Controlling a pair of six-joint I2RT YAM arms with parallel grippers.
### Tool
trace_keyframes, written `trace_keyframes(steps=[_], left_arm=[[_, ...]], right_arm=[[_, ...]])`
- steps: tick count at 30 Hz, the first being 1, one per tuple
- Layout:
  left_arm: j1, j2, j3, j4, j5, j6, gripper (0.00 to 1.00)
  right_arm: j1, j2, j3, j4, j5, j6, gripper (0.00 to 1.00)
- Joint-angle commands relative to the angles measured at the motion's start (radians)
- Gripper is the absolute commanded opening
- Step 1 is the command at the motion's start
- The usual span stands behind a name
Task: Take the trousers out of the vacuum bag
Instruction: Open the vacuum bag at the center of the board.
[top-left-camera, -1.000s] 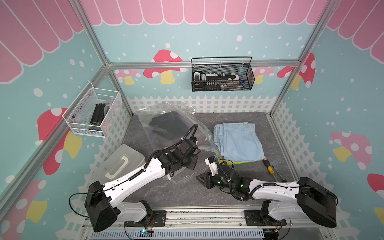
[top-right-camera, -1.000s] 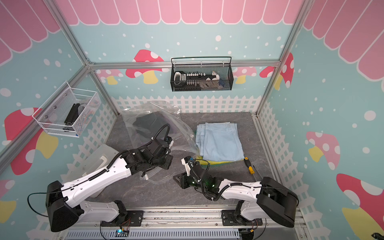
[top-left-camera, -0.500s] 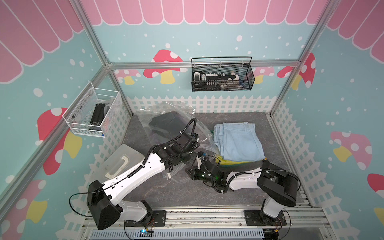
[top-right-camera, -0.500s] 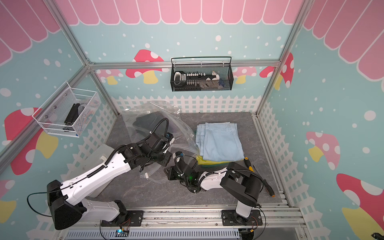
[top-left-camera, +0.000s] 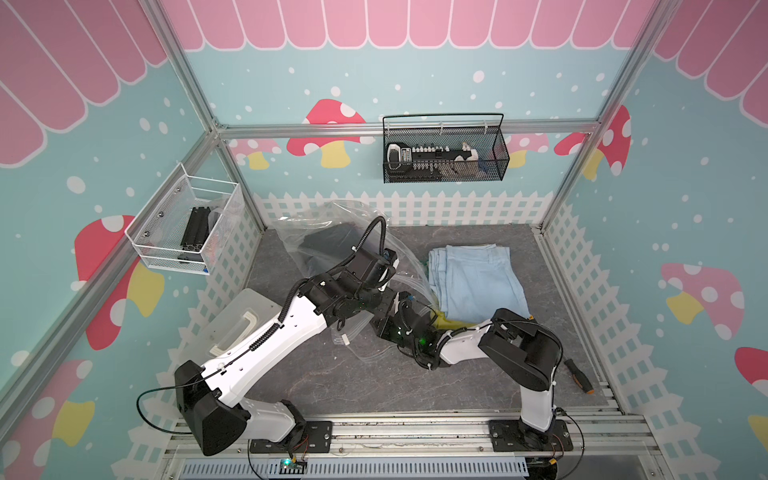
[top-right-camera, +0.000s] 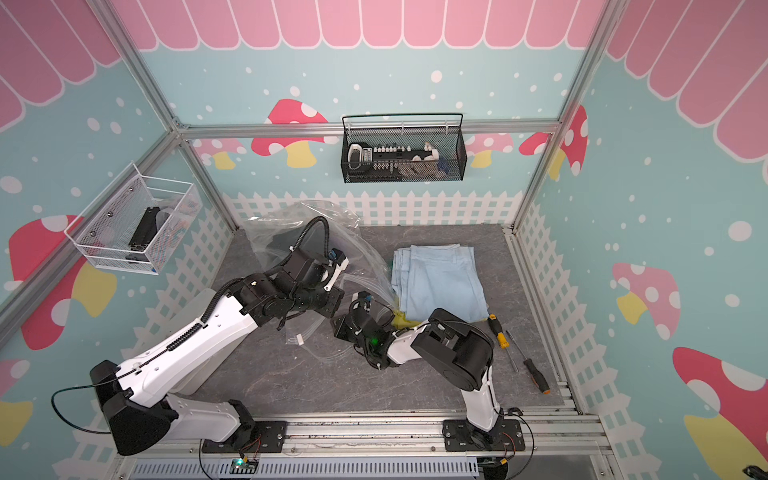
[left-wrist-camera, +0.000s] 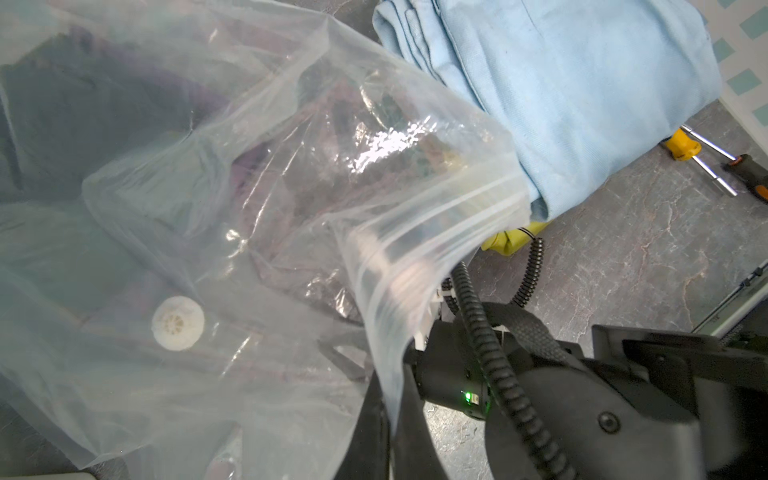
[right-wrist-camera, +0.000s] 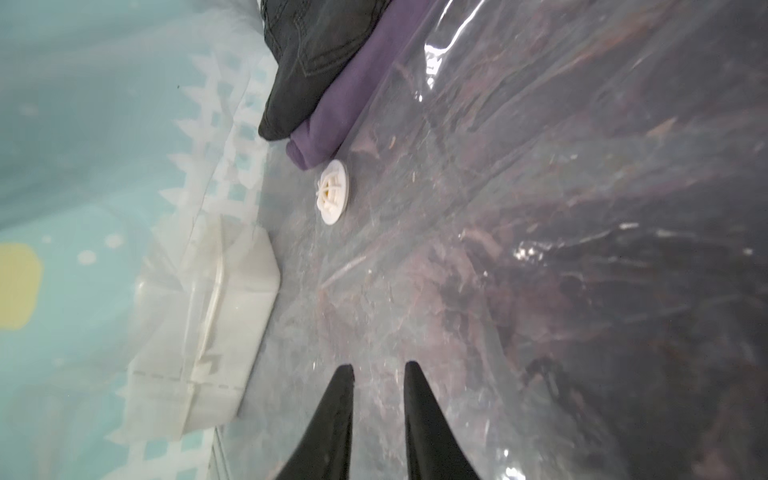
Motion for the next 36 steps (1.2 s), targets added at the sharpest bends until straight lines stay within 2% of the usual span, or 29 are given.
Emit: trace_keyframes(steps=[1, 9, 15, 20, 30, 36], left_arm=[[0.004, 0.022, 0.053, 0.017, 0.057, 0.030, 0.00], [0.013, -0.026, -0.025, 0.090, 0.095, 0.082, 0.00], [0.050, -0.075, -0.039, 0.082, 0.025, 0.077, 0.00], [0.105, -0.111, -0.057, 0.083, 0.012, 0.065, 0.00], [0.162, -0.082, -0.059, 0.086, 0.127, 0.053, 0.00], [0.164, -0.062, -0.064, 0.085, 0.159, 0.062, 0.00]], right_arm=[[-0.020, 0.035, 0.061, 0.013, 0.032, 0.052, 0.24], [-0.083, 0.138, 0.188, -0.023, 0.087, 0.105, 0.26], [-0.110, 0.201, 0.308, -0.097, 0.157, 0.132, 0.31], [-0.140, 0.263, 0.426, -0.151, 0.163, 0.127, 0.36], [-0.170, 0.386, 0.645, -0.245, 0.190, 0.150, 0.39], [-0.180, 0.446, 0.753, -0.307, 0.200, 0.158, 0.48]])
